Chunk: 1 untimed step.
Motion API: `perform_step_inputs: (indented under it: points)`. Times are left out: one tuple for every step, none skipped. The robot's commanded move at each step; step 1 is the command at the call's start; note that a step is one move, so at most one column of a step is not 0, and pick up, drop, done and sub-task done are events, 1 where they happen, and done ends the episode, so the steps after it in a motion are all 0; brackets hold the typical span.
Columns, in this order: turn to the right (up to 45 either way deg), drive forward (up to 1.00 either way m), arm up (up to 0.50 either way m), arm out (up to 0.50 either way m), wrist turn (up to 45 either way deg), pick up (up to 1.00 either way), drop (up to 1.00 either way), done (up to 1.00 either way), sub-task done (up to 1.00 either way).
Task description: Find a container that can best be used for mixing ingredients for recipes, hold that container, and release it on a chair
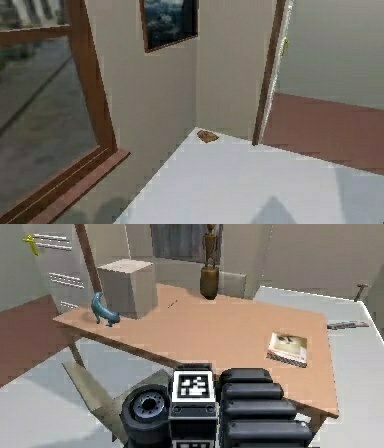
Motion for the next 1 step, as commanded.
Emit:
perform_step_inputs:
  points:
    - [0.0,0.25,0.0,0.0,0.0,0.0,0.0,0.0,0.0]
